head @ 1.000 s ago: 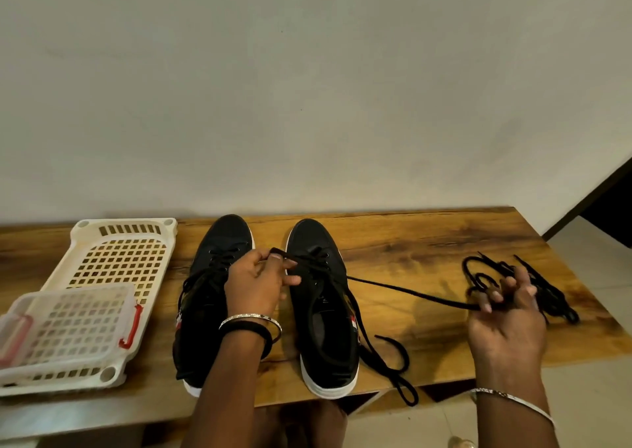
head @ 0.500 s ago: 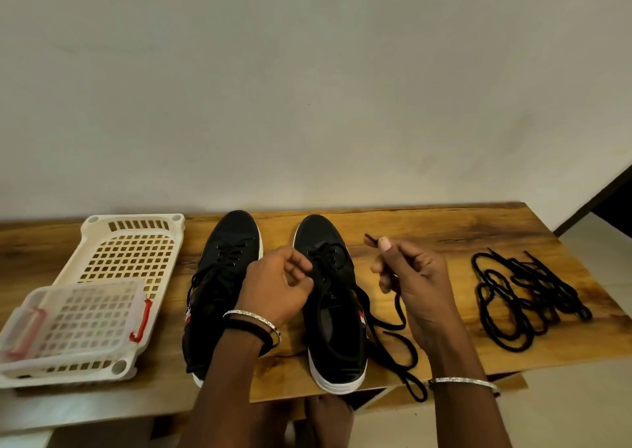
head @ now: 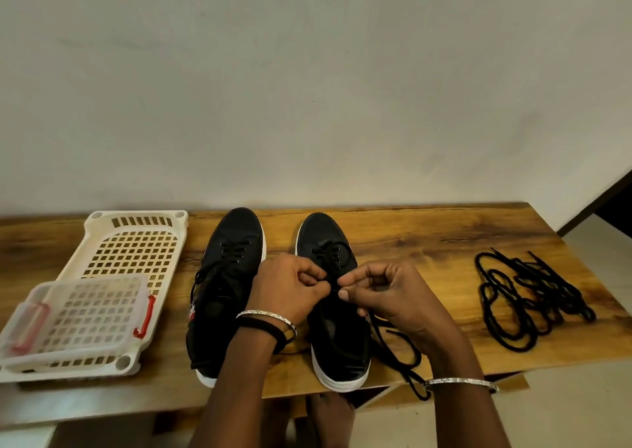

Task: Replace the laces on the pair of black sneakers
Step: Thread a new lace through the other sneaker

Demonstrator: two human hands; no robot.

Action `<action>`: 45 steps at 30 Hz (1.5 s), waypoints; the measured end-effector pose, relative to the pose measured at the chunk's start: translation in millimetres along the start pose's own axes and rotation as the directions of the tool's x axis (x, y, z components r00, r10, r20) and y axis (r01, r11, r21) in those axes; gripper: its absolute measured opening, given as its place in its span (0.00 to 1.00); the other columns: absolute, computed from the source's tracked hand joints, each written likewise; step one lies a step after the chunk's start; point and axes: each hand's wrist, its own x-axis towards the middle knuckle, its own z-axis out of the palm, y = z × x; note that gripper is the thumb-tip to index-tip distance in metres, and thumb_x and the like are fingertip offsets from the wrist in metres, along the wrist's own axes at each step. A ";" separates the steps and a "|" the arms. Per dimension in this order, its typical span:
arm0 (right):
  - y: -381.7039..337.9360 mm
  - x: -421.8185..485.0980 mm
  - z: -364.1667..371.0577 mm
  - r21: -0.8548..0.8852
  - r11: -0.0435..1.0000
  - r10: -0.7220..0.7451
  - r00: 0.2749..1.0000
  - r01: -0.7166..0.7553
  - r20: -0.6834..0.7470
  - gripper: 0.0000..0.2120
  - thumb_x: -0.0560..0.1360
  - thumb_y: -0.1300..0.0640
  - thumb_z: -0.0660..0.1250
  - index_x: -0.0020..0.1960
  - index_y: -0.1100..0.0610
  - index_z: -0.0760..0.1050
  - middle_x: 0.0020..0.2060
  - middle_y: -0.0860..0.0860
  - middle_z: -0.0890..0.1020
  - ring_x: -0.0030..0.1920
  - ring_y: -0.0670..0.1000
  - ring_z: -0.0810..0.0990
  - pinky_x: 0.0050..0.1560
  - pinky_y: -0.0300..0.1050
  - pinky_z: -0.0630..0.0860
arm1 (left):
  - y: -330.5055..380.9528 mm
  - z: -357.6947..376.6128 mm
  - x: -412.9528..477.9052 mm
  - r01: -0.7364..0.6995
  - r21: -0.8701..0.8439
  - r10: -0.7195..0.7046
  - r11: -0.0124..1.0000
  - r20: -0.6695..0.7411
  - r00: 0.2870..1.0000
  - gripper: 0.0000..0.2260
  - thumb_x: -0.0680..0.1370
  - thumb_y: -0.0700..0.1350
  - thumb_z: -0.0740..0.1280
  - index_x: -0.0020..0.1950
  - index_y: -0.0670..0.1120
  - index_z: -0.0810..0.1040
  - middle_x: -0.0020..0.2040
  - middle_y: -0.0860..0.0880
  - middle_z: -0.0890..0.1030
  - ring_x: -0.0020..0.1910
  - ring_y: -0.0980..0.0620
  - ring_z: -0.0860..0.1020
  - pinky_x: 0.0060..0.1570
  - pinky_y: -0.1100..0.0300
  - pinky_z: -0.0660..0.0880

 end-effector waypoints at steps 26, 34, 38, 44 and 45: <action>7.1 19.1 32.1 -0.619 0.779 -0.307 0.921 0.099 -0.239 0.03 0.73 0.56 0.75 0.45 0.50 0.84 0.40 0.42 0.82 0.41 0.42 0.79 0.42 0.47 0.79 | -8.4 -1.1 2.5 0.153 -0.249 -0.149 0.956 0.036 0.988 0.05 0.73 0.38 0.75 0.45 0.47 0.86 0.31 0.52 0.84 0.32 0.54 0.84 0.36 0.60 0.82; 5.7 19.0 35.7 -0.697 0.715 -0.293 0.928 0.052 -0.232 0.03 0.74 0.53 0.73 0.47 0.46 0.83 0.44 0.43 0.84 0.44 0.45 0.81 0.44 0.49 0.80 | -7.0 -1.6 1.7 0.177 -0.264 -0.173 0.948 0.040 0.984 0.05 0.73 0.37 0.75 0.46 0.46 0.86 0.31 0.51 0.84 0.31 0.55 0.84 0.33 0.64 0.80; 6.8 19.8 37.9 -0.746 0.665 -0.310 0.922 0.035 -0.233 0.03 0.75 0.51 0.72 0.49 0.46 0.82 0.46 0.43 0.83 0.45 0.46 0.80 0.43 0.46 0.79 | -7.9 0.0 2.4 0.172 -0.271 -0.167 0.947 0.042 0.985 0.05 0.73 0.37 0.74 0.47 0.46 0.86 0.31 0.52 0.84 0.32 0.55 0.84 0.33 0.64 0.80; 10.4 22.6 37.9 -0.732 0.679 -0.328 0.910 0.043 -0.252 0.02 0.75 0.52 0.73 0.48 0.47 0.83 0.46 0.42 0.83 0.45 0.45 0.80 0.44 0.45 0.78 | -10.8 -1.4 2.5 0.181 -0.377 -0.158 0.909 0.091 0.983 0.05 0.78 0.38 0.70 0.51 0.45 0.85 0.36 0.47 0.84 0.34 0.52 0.84 0.37 0.60 0.82; 11.5 23.2 37.0 -0.722 0.690 -0.329 0.909 0.047 -0.255 0.03 0.75 0.52 0.74 0.48 0.47 0.84 0.46 0.42 0.83 0.46 0.45 0.80 0.45 0.46 0.78 | -11.7 -1.5 2.5 0.184 -0.403 -0.155 0.897 0.104 0.982 0.06 0.79 0.38 0.68 0.53 0.44 0.84 0.37 0.46 0.84 0.34 0.51 0.84 0.38 0.58 0.83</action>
